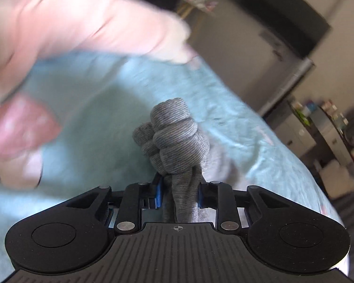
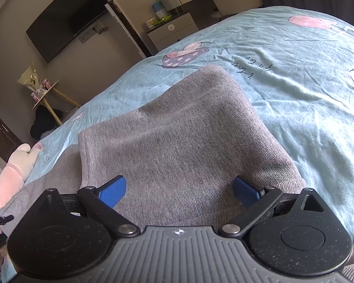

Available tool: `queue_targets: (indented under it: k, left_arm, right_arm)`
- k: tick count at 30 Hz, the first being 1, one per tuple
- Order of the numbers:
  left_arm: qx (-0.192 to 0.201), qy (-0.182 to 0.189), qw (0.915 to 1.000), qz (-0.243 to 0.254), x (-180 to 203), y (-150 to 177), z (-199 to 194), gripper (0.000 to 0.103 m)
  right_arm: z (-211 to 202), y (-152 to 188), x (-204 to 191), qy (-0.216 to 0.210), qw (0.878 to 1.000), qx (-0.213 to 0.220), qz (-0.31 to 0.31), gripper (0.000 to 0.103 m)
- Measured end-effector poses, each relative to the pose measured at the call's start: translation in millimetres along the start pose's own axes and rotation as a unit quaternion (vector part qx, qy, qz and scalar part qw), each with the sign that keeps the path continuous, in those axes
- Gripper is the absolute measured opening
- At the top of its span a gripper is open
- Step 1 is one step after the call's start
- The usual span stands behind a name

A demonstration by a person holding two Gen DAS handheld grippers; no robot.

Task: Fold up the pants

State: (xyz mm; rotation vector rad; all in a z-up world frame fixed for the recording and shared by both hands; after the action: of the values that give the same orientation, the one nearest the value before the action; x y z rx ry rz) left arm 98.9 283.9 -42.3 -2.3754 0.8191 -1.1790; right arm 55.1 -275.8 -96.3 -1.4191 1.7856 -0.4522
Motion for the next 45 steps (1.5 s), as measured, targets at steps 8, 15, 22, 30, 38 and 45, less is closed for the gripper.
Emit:
queue_targets:
  k: [8,15,22,30,38,45]
  left_arm:
    - [0.036,0.08,0.9702,0.226,126,49,-43,0.024]
    - [-0.028,0.1,0.9291,0.355,173,141,-27,0.025]
    - [-0.136,0.026,0.9316,0.336,161,180,-5,0.051]
    - [-0.118,0.024,0.9642,0.236,107,145,-42,0.09]
    - [-0.15,-0.082,0.9785,0.115,57,134,-20,0.088]
    - [-0.153,-0.095,0.973,0.145,57,145,-13,0.087]
  right_arm:
    - [-4,0,3,-0.006,1.0,0.007,0.016,0.098]
    - [-7,0,5,-0.013,1.0,0.008,0.022,0.097]
    - [-8,-3,4,-0.028,0.999,-0.001,0.025,0.098]
    - [-12,-22,-45,-0.126,0.992,-0.003,0.01,0.096]
    - [51,-31,-129,-0.248,0.963,-0.089,0.05,0.09]
    - [108,-22,-154,-0.226,0.959,-0.168,0.026,0.09]
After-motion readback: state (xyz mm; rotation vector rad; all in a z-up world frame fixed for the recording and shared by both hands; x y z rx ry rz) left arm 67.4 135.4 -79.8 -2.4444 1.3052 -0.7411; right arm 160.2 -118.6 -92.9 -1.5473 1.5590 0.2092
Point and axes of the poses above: each gripper's, at about its wrist camera, not at the fingertips, and z roughly the way its jaws point, x to its right, y to its underside, the point moved 6 cm from there along z, roughly the way its jaws point, and after that the axes turned 11 degrees about -z, right-handed, at the moved point
